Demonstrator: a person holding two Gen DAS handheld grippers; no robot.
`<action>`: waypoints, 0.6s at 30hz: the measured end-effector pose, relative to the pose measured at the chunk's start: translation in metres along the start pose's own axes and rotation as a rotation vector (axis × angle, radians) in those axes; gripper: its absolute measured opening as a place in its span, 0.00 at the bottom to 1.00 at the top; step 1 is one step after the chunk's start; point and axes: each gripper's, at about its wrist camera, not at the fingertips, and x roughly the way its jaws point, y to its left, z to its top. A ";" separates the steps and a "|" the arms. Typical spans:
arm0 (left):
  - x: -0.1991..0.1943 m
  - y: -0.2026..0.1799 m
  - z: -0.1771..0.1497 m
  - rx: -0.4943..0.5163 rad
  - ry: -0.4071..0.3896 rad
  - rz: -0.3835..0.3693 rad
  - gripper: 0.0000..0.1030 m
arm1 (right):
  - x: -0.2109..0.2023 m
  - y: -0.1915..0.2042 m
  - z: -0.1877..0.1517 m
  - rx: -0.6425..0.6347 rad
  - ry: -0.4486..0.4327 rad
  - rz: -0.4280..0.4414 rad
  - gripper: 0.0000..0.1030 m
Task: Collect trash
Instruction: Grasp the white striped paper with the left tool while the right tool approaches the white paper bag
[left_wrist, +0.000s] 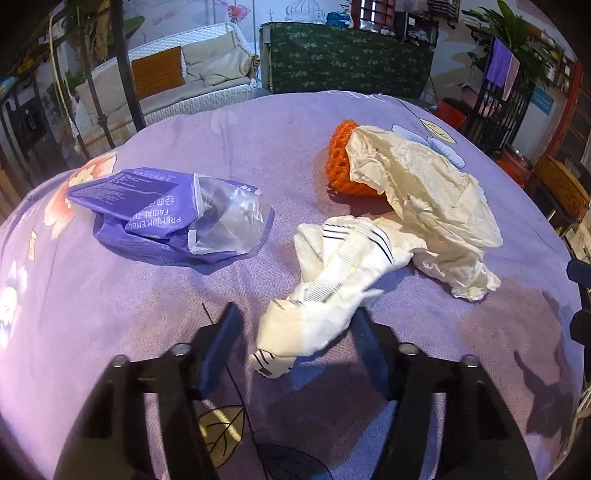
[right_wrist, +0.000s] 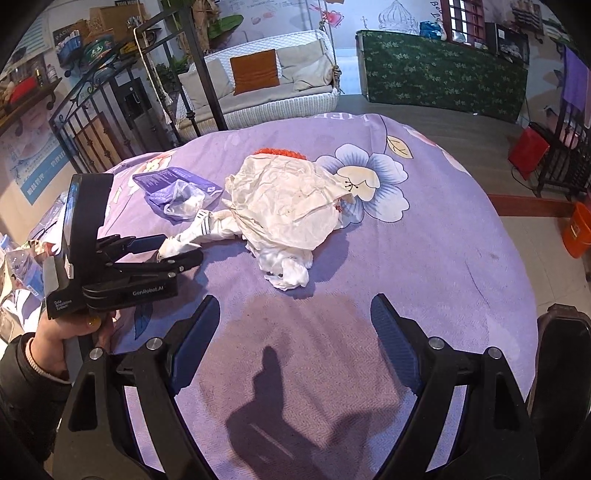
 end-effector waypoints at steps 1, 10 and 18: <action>0.000 0.002 -0.001 -0.009 0.005 -0.006 0.37 | 0.002 0.000 0.001 0.002 0.003 0.000 0.81; -0.035 0.003 -0.015 -0.069 -0.061 -0.049 0.33 | 0.014 0.013 0.012 -0.042 0.007 0.011 0.81; -0.063 0.000 -0.035 -0.119 -0.116 -0.070 0.33 | 0.032 0.033 0.029 -0.102 0.010 0.003 0.80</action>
